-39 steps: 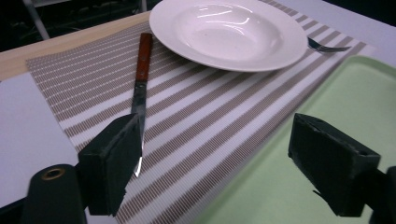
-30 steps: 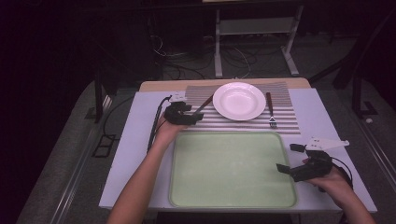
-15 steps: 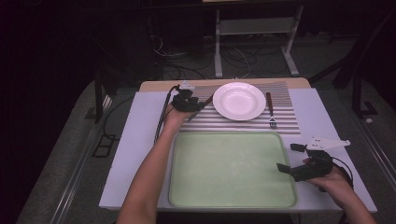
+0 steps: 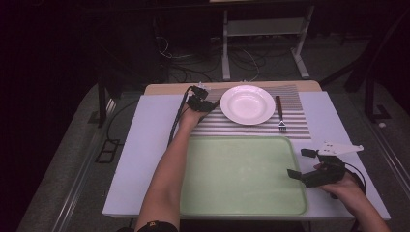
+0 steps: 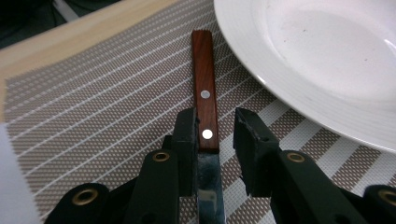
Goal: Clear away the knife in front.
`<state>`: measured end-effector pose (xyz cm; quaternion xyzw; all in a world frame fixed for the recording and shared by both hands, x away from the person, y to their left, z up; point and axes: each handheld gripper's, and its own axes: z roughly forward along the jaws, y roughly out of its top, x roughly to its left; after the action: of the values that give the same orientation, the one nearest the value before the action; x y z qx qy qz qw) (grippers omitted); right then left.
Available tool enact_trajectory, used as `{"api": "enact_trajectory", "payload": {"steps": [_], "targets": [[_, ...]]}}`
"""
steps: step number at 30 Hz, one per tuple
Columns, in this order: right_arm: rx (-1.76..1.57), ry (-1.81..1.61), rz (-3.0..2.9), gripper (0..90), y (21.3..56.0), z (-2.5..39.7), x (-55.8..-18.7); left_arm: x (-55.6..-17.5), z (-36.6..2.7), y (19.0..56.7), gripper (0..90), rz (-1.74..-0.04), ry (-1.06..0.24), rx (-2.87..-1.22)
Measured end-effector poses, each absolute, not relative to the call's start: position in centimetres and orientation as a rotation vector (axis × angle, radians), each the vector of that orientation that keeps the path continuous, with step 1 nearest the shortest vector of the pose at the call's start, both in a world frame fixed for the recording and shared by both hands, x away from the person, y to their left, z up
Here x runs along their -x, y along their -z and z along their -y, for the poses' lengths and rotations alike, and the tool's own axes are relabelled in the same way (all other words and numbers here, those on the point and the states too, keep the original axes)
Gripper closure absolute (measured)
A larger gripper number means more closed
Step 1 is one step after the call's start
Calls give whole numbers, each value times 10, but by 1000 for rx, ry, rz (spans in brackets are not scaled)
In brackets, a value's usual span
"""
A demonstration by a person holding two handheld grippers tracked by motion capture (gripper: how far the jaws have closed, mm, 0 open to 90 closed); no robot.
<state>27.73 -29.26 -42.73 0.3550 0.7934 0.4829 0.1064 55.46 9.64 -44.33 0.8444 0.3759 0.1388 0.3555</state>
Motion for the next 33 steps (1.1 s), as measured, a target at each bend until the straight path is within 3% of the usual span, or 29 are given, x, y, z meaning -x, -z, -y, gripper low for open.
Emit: {"api": "enact_trajectory", "payload": {"steps": [7, 20, 33], "targets": [[-1043, -1425, -2336, 0, 427, 292, -277, -558, -96, 449, 753, -999, -354, -2184], [-1041, -1429, -2332, 0, 427, 292, -277, -559, -99, 447, 772, -1039, -366, -2177], [-1036, -1427, -2342, 0, 428, 291, -278, -530, -137, 414, 772, -1065, -309, -2147]]}}
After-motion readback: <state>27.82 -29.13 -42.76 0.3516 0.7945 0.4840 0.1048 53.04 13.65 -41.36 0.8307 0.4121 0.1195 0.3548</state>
